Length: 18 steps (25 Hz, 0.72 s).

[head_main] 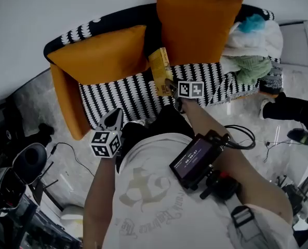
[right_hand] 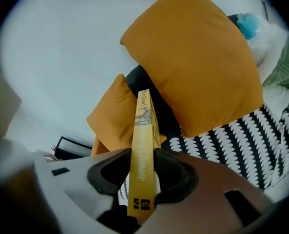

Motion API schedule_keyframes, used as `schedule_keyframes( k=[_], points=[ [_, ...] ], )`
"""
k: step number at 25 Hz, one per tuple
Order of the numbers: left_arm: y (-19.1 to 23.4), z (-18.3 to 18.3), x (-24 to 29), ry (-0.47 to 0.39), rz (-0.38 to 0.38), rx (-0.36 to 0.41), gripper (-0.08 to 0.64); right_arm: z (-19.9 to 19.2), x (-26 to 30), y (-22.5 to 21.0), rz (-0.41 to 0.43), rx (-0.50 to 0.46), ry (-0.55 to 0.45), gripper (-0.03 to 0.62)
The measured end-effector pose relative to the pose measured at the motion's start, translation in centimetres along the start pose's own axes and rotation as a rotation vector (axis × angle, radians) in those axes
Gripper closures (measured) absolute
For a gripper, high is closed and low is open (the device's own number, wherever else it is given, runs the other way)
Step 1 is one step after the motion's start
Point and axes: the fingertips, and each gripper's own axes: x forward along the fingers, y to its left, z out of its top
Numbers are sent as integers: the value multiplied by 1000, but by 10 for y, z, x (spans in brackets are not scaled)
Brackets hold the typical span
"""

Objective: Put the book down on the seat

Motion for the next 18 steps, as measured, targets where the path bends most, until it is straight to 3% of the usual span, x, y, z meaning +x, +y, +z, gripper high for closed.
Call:
schedule_keyframes(
  k=[8,18],
  points=[
    [8,-13,-4,12,34,-74,548,8,37,-22,-103,-70,46,433],
    [0,-31,13,44,51,-152,548,37,88,-41,-166,-119,36,433]
  ],
)
